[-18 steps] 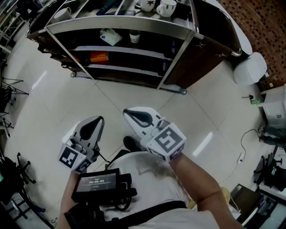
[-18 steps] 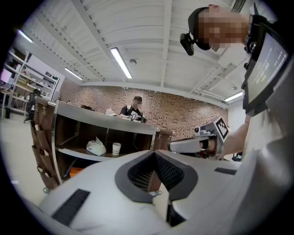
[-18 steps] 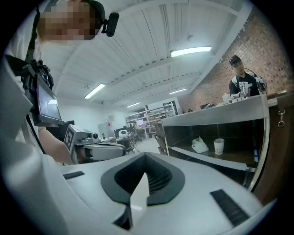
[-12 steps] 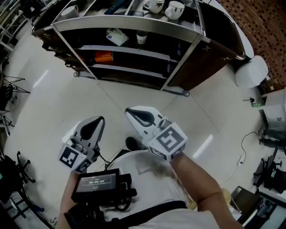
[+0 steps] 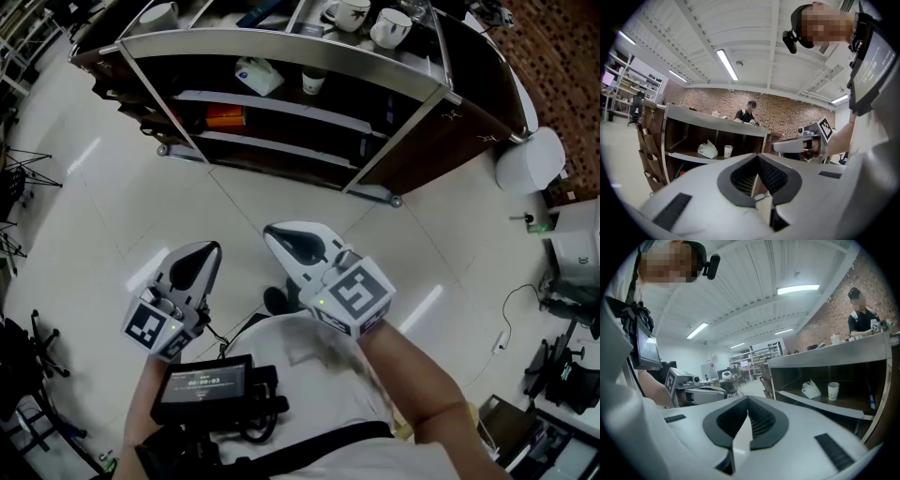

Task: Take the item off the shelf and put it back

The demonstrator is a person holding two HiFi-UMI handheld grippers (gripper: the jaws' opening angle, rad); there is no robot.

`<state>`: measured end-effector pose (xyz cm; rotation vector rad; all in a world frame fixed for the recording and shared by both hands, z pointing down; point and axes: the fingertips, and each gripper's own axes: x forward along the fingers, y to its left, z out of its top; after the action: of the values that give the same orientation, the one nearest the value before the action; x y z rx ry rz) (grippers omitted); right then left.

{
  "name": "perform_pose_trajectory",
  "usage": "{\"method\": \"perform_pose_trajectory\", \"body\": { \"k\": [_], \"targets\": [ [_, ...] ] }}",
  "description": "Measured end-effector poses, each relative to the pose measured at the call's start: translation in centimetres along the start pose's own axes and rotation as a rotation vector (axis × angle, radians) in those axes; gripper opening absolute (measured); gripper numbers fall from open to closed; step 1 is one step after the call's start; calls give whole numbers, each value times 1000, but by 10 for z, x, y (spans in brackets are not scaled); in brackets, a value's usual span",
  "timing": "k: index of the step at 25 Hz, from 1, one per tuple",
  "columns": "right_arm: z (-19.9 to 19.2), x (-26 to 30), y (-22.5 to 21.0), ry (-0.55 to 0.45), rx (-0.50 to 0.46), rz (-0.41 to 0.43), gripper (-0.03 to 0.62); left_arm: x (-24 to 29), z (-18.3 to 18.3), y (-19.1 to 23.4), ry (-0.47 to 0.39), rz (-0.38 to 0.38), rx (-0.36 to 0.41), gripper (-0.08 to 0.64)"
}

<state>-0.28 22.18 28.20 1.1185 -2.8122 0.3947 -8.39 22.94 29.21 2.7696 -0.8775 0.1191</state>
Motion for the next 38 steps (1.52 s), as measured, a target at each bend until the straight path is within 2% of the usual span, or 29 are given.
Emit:
{"method": "perform_pose_trajectory", "body": {
  "k": [7, 15, 18, 26, 31, 38],
  "targets": [
    [-7, 27, -38, 5, 28, 15, 11, 31, -2, 21, 29, -13, -21, 0],
    [-9, 69, -118, 28, 61, -13, 12, 105, 4, 62, 56, -62, -2, 0],
    [-10, 77, -149, 24, 81, -22, 12, 134, 12, 77, 60, -66, 25, 0],
    [-14, 98, -221, 46, 100, -43, 12, 200, 21, 107, 67, -55, 36, 0],
    [-23, 100, -255, 75, 107, -118, 14, 219, 25, 112, 66, -71, 32, 0],
    [-20, 104, -274, 79, 112, -200, 26, 233, 24, 128, 77, -119, 17, 0]
  ]
}}
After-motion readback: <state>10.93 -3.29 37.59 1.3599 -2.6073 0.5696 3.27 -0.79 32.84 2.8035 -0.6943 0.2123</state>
